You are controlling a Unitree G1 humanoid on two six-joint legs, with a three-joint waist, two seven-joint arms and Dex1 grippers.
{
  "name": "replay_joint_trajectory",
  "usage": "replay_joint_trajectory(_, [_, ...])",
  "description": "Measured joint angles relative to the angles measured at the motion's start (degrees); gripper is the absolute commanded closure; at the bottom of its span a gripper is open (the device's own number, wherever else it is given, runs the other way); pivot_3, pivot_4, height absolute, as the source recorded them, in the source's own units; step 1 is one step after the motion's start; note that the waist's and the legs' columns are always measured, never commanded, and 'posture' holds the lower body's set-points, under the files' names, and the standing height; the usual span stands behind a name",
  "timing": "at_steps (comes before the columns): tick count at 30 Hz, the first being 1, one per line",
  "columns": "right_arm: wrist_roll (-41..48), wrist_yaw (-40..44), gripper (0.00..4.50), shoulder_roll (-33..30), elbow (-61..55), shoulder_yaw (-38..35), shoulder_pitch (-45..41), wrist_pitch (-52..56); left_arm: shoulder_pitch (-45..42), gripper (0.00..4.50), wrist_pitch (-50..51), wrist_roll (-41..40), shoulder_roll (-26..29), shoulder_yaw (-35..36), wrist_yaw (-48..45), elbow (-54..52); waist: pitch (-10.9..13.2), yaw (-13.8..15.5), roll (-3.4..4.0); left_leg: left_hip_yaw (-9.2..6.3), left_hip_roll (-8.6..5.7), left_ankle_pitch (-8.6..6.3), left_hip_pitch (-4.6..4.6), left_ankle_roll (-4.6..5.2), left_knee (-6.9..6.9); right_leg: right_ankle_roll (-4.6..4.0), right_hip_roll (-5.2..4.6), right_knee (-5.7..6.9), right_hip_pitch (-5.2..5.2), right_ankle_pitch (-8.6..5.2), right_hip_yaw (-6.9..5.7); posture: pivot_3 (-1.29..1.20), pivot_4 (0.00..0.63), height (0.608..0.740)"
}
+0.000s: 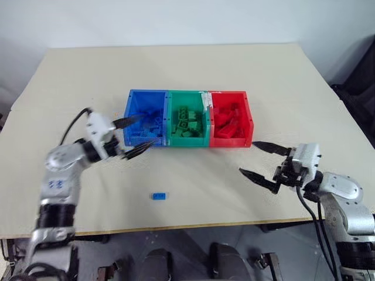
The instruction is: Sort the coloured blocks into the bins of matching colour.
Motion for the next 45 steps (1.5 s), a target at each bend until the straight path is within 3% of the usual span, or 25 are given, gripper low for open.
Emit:
replay_joint_trajectory(6, [-0.33,5.42,0.0,2.0,1.2,6.69,-4.43,-0.89,17.77,0.02,-0.48,-3.11,4.46,11.16,-3.29,-1.72,0.0,0.06,-0.01,-0.19,0.05,-0.05,-0.01,0.03,0.02,0.0,-0.1,0.0,0.01,0.0,-0.05,0.0,0.15,0.74])
replay_joint_trajectory(13, [-0.62,7.15,0.0,2.28,1.27,8.57,-7.18,-0.51,25.37,0.02,0.28,-4.49,7.01,15.38,-5.76,-5.71,0.0,0.09,0.0,-0.56,0.11,-0.12,-0.01,0.05,0.01,-0.01,-0.17,0.01,0.02,0.0,-0.05,0.0,0.15,0.74])
replay_joint_trajectory(16, [-0.64,7.56,0.0,1.59,1.41,8.06,-6.73,-0.56,25.18,0.02,1.79,-4.53,7.7,11.19,-7.09,-12.14,0.01,0.05,0.0,-0.56,0.09,-0.14,-0.02,0.07,0.01,-0.01,-0.19,0.01,0.02,0.0,-0.04,0.0,0.15,0.74])
replay_joint_trajectory(22, [-2.8,10.54,0.0,-4.92,3.07,6.14,-1.86,-2.32,19.91,0.02,3.53,3.05,10.46,-3.03,-6.78,-17.97,0.01,-0.1,0.01,-0.18,-0.03,-0.2,-0.02,0.08,-0.02,-0.02,-0.07,-0.07,0.0,0.0,-0.07,0.0,0.15,0.74])
replay_joint_trajectory(27, [-2.47,8.76,0.0,-5.47,1.02,3.88,2.14,-2.04,10.61,0.02,13.89,4.01,9.56,-13.42,-4.05,-24.37,0.01,-0.09,0.03,-0.01,-0.03,-0.2,0.01,0.07,-0.02,-0.02,-0.08,-0.04,-0.02,0.0,-0.02,0.0,0.15,0.74])
replay_joint_trajectory(32, [-2.41,6.01,0.0,-5.48,-2.85,2.34,7.04,-1.27,9.65,0.02,21.97,5.14,10.3,-20.63,-3.78,-27.18,0.02,-0.08,0.03,0.08,-0.02,-0.2,-0.01,0.07,-0.02,-0.02,-0.04,-0.07,-0.03,-0.01,-0.01,0.0,0.15,0.74])
replay_joint_trajectory(36, [-2.34,4.17,0.0,-5.65,-4.93,0.65,9.14,-0.84,7.88,0.91,23.83,6.76,11.64,-22.59,-4.06,-26.8,0.02,0.11,0.03,0.04,-0.02,-0.2,0.03,0.07,0.05,-0.02,-0.04,-0.06,0.03,0.0,0.02,0.0,0.15,0.74])
replay_joint_trajectory(45, [-2.43,2.25,0.0,-5.65,-5.9,0.64,9.55,-0.8,4.64,3.81,20.5,10.9,9.2,-24.95,-2.55,-24.06,0.0,0.7,0.06,0.03,-0.04,-0.2,0.04,0.08,0.05,-0.02,-0.06,-0.04,0.03,0.0,0.04,0.0,0.15,0.74])
